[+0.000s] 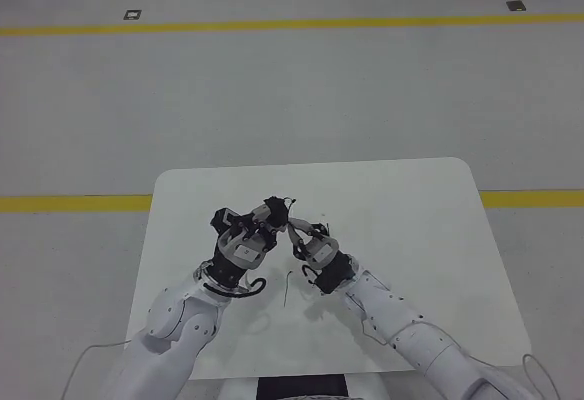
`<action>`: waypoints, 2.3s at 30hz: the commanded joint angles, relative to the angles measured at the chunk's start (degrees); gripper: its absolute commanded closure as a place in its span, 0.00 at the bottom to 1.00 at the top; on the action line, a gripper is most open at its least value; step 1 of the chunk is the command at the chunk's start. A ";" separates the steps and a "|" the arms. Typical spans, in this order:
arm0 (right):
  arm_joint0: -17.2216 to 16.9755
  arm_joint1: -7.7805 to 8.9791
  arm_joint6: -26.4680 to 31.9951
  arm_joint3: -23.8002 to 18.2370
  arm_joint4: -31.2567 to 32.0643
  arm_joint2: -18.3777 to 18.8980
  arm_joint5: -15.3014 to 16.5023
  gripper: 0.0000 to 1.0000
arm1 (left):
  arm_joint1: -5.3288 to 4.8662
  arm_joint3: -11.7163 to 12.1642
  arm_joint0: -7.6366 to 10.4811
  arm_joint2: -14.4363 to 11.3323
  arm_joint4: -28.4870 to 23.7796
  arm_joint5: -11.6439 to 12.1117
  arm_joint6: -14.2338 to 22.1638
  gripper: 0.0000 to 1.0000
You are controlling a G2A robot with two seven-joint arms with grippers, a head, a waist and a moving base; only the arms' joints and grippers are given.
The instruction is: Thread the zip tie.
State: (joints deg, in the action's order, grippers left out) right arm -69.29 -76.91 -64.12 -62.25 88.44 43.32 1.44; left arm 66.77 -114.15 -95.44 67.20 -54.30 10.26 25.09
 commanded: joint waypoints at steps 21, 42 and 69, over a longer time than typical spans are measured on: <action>-7.32 2.90 -6.15 -2.22 -15.53 11.76 18.04 0.00 | 0.18 3.77 -1.35 0.98 3.94 3.31 -2.21 1.00; -9.29 5.79 -0.19 -5.51 -35.28 11.23 18.04 0.00 | 0.05 6.48 -3.44 2.94 -15.18 -4.06 10.59 1.00; -7.34 12.45 -0.15 -8.47 -49.53 6.78 18.04 0.00 | 0.68 6.78 -4.07 1.53 -23.10 -3.94 14.75 1.00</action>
State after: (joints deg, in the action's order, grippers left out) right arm -76.63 -64.46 -64.27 -70.72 38.92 50.11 19.48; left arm 67.45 -107.38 -99.51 68.73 -77.40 6.32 39.84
